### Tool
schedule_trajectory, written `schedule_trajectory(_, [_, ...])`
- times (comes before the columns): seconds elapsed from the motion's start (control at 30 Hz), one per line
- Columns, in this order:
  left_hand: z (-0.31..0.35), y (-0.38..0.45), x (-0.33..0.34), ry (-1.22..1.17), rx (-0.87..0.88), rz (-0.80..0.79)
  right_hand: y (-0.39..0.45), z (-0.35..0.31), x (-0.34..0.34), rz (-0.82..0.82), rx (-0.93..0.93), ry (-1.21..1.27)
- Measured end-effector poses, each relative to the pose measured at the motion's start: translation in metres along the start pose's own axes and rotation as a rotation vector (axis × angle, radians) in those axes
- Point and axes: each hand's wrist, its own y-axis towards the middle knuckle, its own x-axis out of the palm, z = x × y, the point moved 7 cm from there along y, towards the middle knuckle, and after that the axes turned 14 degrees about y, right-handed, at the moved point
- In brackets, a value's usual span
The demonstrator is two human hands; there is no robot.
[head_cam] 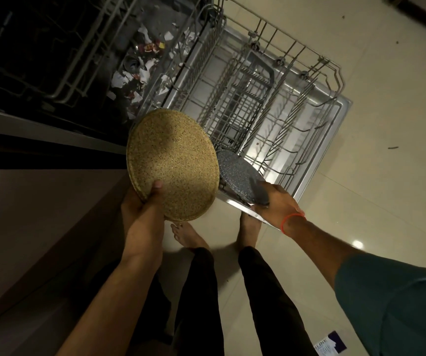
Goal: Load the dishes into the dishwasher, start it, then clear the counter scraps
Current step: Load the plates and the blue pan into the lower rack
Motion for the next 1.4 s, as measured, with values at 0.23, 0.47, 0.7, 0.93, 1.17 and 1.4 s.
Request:
schedule_trajectory(0.23, [-0.005, -0.008, 0.005, -0.002, -0.020, 0.018, -0.004, 0.006, 0.013, 0.007, -0.003, -0.074])
schedule_trajectory(0.47, [0.011, -0.015, 0.010, -0.007, -0.003, -0.010, -0.019, -0.009, -0.024, 0.106, 0.008, 0.431])
schedule_trajectory(0.7, [0.037, -0.002, 0.037, -0.013, -0.024, -0.133, -0.020, -0.067, -0.117, -0.070, -0.093, 1.020])
schedule_trajectory(0.93, [0.070, 0.009, 0.088, -0.119, 0.054, -0.444, 0.000, -0.117, -0.169, -0.346, -0.179, 0.996])
schedule_trajectory(1.17, [0.079, 0.029, 0.091, 0.016, 0.097, -0.356, 0.000, -0.115, -0.186, -0.415, -0.225, 1.019])
schedule_trajectory(1.4, [0.052, 0.033, 0.096, 0.099, -0.003, -0.268, 0.010, -0.081, -0.185, 0.199, -0.244, 0.566])
